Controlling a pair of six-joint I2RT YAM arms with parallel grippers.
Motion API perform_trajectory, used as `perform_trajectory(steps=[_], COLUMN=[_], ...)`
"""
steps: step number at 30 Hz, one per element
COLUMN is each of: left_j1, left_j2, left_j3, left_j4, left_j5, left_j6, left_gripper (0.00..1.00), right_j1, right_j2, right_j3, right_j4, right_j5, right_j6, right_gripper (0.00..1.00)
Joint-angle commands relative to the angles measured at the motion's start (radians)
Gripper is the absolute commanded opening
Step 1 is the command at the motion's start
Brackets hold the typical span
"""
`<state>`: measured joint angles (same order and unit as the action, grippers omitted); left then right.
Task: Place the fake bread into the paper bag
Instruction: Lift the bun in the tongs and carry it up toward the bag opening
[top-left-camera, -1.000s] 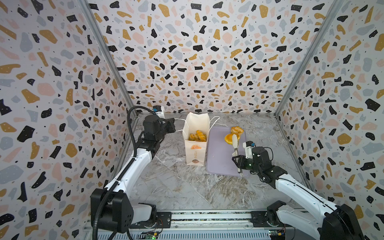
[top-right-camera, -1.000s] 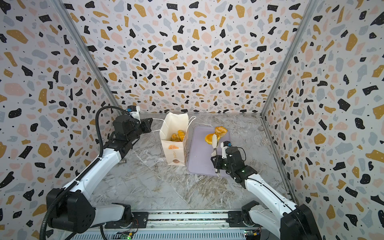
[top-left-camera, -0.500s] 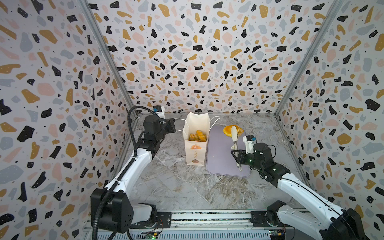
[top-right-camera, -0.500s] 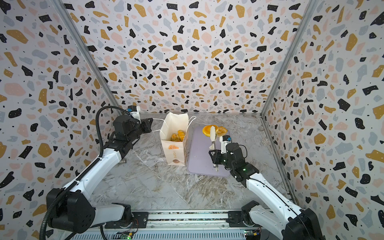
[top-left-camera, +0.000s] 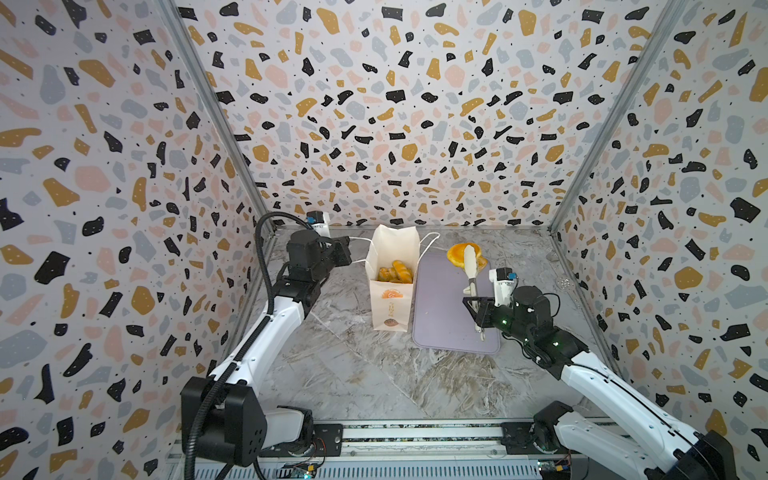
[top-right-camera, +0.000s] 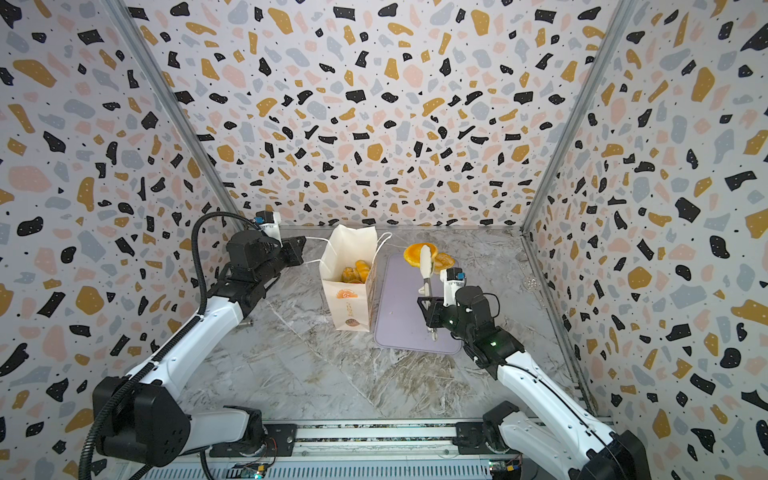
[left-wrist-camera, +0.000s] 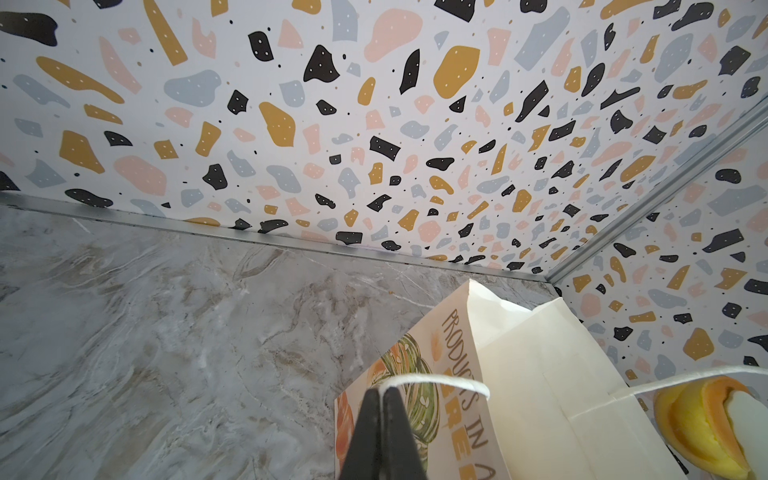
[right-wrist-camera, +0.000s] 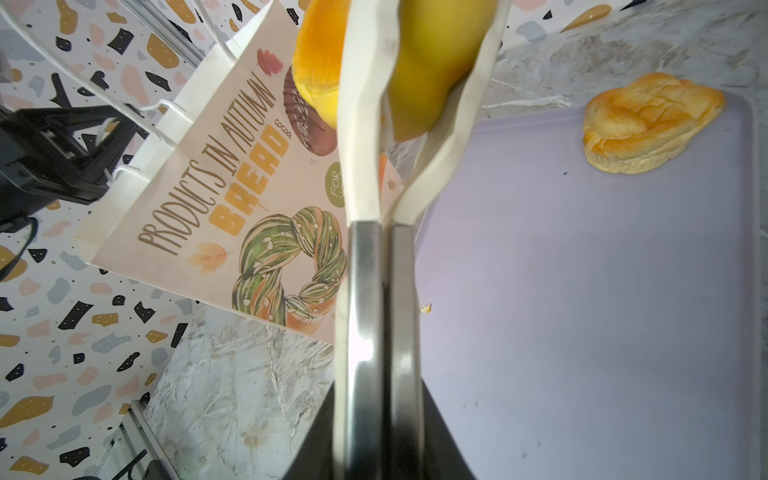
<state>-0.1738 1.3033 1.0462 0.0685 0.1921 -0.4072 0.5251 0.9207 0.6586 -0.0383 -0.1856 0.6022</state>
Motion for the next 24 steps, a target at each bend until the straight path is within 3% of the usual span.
perform_trajectory(steps=[1,24], left_j1=[-0.007,-0.007], left_j2=[-0.021,-0.032], left_j3=[0.004,0.011], left_j4=[0.014,0.005], left_j5=[-0.017,-0.011], left_j6=[0.018,0.017], left_gripper=[0.00,0.00], right_j1=[0.011,0.099], right_j2=[-0.029,-0.004], right_j3=[0.071,0.300], right_j4=[0.041,-0.033], right_j5=[0.022,0.095], right_j6=[-0.034,-0.115], right_gripper=[0.21,0.20])
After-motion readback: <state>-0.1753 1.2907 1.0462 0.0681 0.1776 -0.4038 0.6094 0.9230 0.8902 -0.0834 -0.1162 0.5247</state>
